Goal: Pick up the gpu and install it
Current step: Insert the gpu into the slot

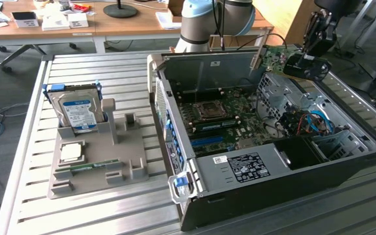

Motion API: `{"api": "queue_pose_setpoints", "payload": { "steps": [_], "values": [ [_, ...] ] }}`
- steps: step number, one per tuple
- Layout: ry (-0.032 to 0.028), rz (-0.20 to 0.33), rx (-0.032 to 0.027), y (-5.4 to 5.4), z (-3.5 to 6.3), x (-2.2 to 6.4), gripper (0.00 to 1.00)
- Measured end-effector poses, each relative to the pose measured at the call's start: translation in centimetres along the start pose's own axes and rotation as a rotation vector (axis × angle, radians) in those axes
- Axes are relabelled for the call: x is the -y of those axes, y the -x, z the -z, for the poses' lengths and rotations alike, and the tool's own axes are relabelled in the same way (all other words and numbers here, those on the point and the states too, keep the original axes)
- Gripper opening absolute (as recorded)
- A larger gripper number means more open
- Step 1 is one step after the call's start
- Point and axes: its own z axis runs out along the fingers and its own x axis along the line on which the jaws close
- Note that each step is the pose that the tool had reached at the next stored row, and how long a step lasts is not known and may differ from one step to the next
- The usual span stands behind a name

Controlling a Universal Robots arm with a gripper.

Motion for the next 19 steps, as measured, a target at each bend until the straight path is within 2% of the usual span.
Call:
{"api": "queue_pose_setpoints", "payload": {
  "steps": [19],
  "values": [
    [0.0054,0.168,0.0034,-0.01,-0.01,-0.01,0.27]
  ]
}}
